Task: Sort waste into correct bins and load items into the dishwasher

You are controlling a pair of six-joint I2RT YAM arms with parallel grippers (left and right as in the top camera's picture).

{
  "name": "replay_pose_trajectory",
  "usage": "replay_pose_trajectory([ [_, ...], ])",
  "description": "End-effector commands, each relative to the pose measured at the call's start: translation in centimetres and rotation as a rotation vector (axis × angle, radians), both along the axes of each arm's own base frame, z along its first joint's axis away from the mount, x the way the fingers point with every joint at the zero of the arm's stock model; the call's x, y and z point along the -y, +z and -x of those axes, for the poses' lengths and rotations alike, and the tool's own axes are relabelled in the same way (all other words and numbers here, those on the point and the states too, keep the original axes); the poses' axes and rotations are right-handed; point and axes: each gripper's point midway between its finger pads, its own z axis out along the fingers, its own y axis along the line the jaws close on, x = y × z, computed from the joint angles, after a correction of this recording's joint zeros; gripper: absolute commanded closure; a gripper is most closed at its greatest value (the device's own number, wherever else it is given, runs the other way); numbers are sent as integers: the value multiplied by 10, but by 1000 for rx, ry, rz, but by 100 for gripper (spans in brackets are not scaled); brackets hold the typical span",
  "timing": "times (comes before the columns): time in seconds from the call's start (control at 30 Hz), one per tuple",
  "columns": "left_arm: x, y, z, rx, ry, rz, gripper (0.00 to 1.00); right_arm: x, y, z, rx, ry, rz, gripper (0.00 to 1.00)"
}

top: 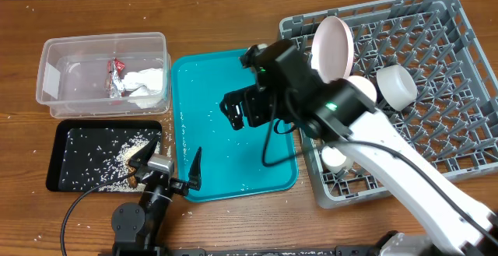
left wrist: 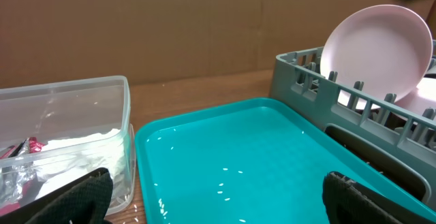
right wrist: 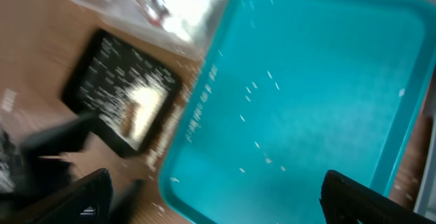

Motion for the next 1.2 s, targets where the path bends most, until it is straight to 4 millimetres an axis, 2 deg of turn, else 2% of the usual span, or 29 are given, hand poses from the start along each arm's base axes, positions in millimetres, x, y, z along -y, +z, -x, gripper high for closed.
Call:
replay_pose_trajectory([
  [0.0, 0, 1, 0, 4, 0, 14, 0, 15, 41, 14, 75, -2, -57, 0],
  [0.13, 0, 1, 0, 5, 0, 14, 0, 60, 66, 8, 187, -146, 0, 0],
  [0.2, 0, 1, 0, 4, 0, 14, 0, 97, 90, 9, 268, -250, 12, 0],
  [0.3, 0, 1, 0, 5, 0, 14, 0, 140, 106, 18, 322, -361, 47, 0],
  [0.43, 0, 1, 0, 4, 0, 14, 0, 190, 111, 37, 338, -479, 113, 0],
  [0.53, 0, 1, 0, 5, 0, 14, 0, 217, 108, 35, 363, -577, 137, 0],
  [0.63, 0, 1, 0, 4, 0, 14, 0, 231, 106, 24, 436, -652, 62, 0],
  [0.73, 0, 1, 0, 4, 0, 14, 0, 234, 95, 13, 528, -675, -47, 0],
  [0.83, 0, 1, 0, 4, 0, 14, 0, 231, 68, 13, 615, -654, -157, 0],
  [1.07, 0, 1, 0, 4, 0, 14, 0, 237, -10, 40, 691, -641, -229, 0],
  [1.17, 0, 1, 0, 4, 0, 14, 0, 244, -31, 49, 719, -657, -239, 0],
])
